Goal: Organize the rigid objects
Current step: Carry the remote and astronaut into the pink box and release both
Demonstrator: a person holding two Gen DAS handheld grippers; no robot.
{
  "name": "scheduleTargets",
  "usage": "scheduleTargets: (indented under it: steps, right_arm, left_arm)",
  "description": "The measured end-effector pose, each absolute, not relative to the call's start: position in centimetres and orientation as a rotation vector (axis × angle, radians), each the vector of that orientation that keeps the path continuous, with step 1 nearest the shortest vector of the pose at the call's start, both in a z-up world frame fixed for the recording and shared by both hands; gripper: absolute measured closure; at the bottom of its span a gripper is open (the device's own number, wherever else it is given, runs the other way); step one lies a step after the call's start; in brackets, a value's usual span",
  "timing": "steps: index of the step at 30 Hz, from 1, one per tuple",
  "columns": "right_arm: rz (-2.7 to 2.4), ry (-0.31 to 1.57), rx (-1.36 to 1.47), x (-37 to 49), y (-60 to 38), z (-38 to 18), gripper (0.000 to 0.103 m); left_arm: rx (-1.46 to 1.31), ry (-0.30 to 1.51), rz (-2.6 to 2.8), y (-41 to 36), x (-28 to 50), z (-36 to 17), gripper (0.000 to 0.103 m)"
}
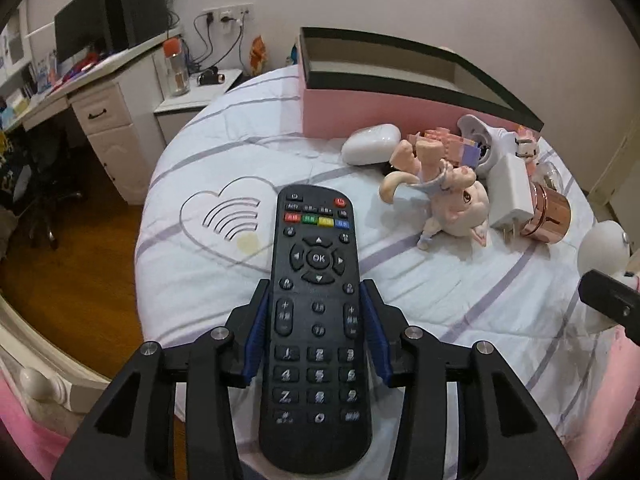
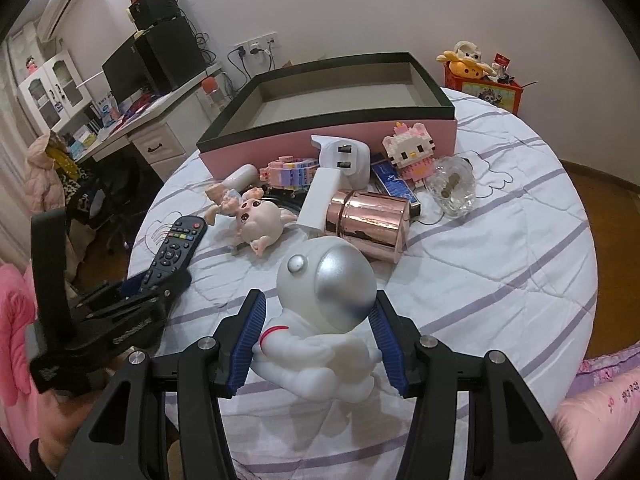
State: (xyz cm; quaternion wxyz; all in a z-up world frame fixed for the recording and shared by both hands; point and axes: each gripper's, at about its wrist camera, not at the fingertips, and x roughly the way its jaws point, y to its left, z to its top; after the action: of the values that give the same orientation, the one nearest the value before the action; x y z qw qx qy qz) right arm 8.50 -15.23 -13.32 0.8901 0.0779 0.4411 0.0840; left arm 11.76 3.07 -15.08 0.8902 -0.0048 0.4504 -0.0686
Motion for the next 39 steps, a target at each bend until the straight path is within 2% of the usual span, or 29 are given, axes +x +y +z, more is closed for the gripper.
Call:
scheduleTargets:
  steps: [10, 22, 33, 39]
  right_arm:
    - [0.172, 0.898, 0.178, 8.6, -15.6, -12.7, 0.048]
    - [0.196, 0.844, 0.155, 10.7, -15.7, -10.0, 0.048]
    - [0.21, 0.769, 0.084, 20.1, -16.4, -4.5, 0.048]
    - [0.215, 0.834, 0.067, 27.8, -16.7, -5.8, 0.048]
  left_arm:
    - [-0.075, 0.925, -0.185, 4.0, 11.1, -14.0, 0.06]
    - [-0.068, 0.806, -0.229, 3.4, 11.1, -6.6, 0.06]
    - [-0.083, 0.747, -0.259, 0.9, 20.4, -2.1, 0.06]
    - [-0.086, 0.793, -0.272, -1.9, 27.7, -3.3, 0.059]
